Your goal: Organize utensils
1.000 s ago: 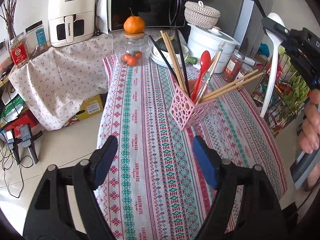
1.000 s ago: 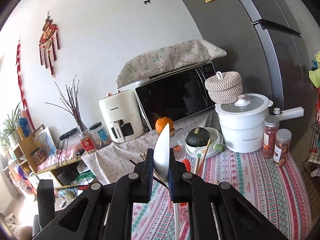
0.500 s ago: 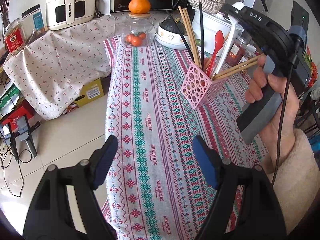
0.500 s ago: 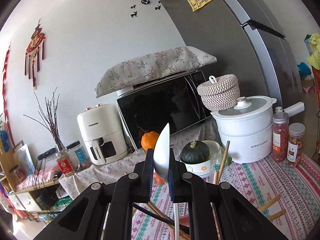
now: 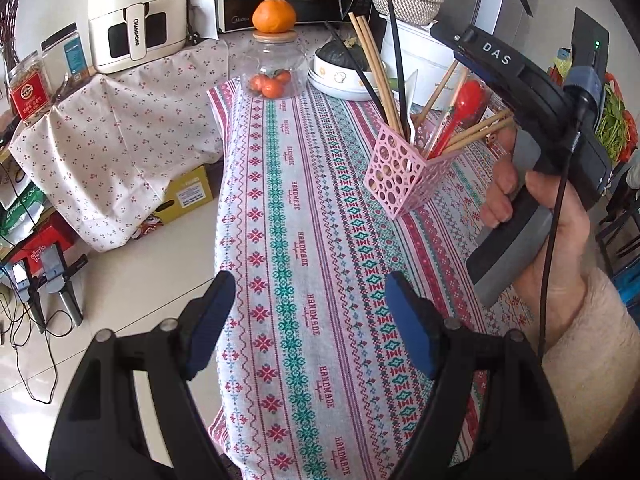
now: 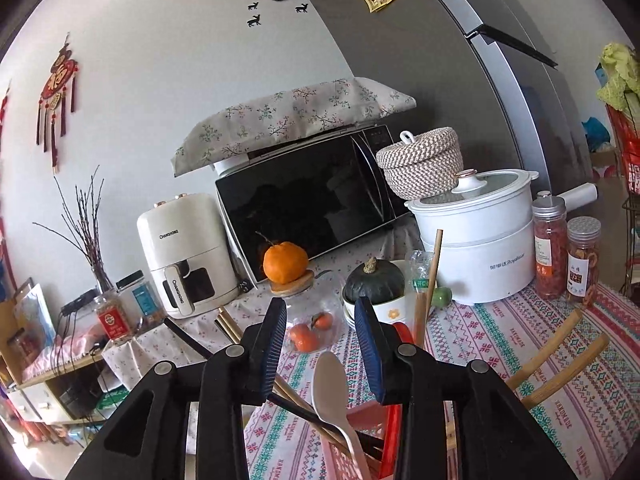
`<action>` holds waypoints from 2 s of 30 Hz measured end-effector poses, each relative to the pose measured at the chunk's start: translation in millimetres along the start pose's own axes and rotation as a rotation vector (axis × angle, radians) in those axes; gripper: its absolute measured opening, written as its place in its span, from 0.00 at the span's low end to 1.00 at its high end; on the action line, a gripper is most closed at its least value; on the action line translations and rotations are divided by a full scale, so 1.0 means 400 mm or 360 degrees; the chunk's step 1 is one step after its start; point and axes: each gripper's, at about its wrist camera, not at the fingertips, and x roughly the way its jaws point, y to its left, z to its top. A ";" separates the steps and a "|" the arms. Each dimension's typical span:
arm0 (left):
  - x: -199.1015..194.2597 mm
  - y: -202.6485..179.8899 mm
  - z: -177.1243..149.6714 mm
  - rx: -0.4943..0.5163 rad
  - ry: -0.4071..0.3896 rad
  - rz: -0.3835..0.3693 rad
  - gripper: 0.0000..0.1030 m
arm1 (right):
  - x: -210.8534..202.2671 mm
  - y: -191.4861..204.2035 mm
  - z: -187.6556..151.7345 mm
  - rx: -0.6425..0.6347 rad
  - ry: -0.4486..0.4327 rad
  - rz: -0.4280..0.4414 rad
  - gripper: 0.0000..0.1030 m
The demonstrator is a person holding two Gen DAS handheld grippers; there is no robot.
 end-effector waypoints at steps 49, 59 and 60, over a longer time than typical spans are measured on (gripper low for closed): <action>-0.255 -0.313 -0.061 -0.0114 -0.0336 0.0382 1.00 | -0.548 -0.101 0.109 -0.0480 0.0804 -0.0534 1.00; -0.253 -0.324 -0.071 -0.0091 -0.0332 0.0384 1.00 | -0.545 -0.105 0.102 -0.0438 0.0848 -0.0491 1.00; -0.252 -0.324 -0.070 -0.0092 -0.0333 0.0385 1.00 | -0.546 -0.103 0.100 -0.0440 0.0849 -0.0489 1.00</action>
